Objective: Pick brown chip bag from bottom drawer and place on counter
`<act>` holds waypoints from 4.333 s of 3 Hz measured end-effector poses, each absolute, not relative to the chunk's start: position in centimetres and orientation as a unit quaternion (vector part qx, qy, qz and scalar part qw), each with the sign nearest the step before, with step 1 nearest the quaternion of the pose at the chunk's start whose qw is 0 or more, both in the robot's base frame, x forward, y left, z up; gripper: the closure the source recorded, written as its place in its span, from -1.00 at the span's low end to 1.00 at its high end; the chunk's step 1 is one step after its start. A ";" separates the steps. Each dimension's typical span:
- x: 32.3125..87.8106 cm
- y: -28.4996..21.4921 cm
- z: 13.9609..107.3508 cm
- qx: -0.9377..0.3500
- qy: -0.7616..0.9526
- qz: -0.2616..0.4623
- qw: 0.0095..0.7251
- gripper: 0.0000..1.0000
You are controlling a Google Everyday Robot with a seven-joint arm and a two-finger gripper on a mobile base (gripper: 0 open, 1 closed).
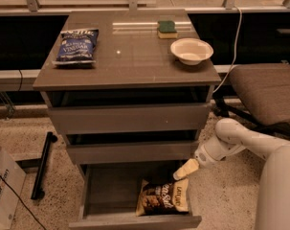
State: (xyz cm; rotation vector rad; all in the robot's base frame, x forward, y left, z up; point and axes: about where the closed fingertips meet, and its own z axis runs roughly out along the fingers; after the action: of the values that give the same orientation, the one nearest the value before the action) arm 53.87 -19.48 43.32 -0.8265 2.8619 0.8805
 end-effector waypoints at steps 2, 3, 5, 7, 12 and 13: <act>55.9 -18.8 31.6 -0.207 0.920 0.332 -0.019 -1.00; 55.6 -19.5 27.4 -0.170 0.916 0.361 -0.035 -1.00; 55.7 -17.8 25.3 -0.157 0.901 0.403 -0.028 -0.96; 55.1 -14.9 26.7 -0.178 0.888 0.423 -0.019 -0.14; 51.7 -15.3 38.4 -0.248 0.884 0.396 0.019 1.00; 48.6 -15.5 45.8 -0.315 0.873 0.373 0.024 1.00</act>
Offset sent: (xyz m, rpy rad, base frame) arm 0.0310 0.0005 -0.1729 0.0903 0.1881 -0.1371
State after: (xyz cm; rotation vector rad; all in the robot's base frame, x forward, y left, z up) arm 48.56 -15.52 45.79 -0.9747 2.7005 1.1538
